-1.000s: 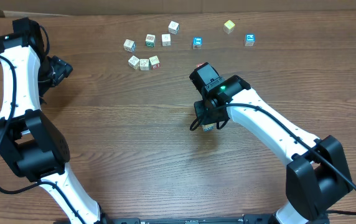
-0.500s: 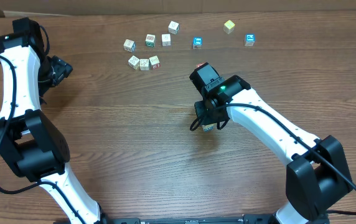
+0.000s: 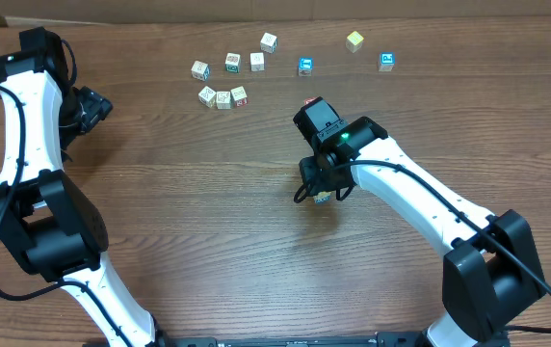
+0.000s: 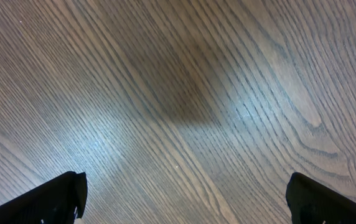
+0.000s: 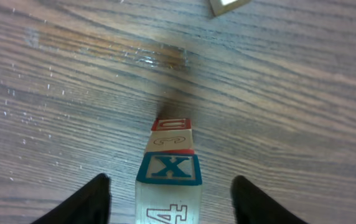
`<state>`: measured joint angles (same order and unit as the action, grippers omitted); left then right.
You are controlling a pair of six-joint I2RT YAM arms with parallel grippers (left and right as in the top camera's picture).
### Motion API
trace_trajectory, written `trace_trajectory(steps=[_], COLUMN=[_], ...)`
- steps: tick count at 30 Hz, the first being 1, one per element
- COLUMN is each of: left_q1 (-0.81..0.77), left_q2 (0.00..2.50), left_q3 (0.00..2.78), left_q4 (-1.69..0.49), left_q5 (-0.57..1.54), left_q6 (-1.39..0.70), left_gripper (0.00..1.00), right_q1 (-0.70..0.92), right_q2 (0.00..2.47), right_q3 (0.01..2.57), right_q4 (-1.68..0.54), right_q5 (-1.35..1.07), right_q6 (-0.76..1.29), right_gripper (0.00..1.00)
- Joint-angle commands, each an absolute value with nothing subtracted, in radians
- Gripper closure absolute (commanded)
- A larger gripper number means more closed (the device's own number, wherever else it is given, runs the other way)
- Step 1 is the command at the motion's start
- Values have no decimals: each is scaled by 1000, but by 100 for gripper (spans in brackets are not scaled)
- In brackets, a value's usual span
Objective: Form a tower
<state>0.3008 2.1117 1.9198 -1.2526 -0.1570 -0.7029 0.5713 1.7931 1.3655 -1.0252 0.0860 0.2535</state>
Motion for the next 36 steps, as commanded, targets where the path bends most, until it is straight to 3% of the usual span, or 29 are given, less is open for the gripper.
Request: trace_trajectory(steps=[1, 4, 9, 36], left_q1=[295, 295, 295, 295], left_q2=[2115, 2115, 2115, 2115], left_q3=[1933, 1933, 1933, 1933], left_q4=[-1251, -1251, -1251, -1251], left_q5=[-160, -160, -160, -160], left_q6=[-695, -695, -695, -695], left_gripper=[0, 0, 0, 0], right_q1=[577, 577, 577, 577], right_q2=[1794, 1794, 1794, 1794], right_q3=[1388, 1388, 1387, 1388], right_q4=[-1029, -1036, -1033, -1026], right_q5=[96, 96, 96, 96], right_q6=[253, 253, 253, 204], right_gripper=[53, 65, 73, 73])
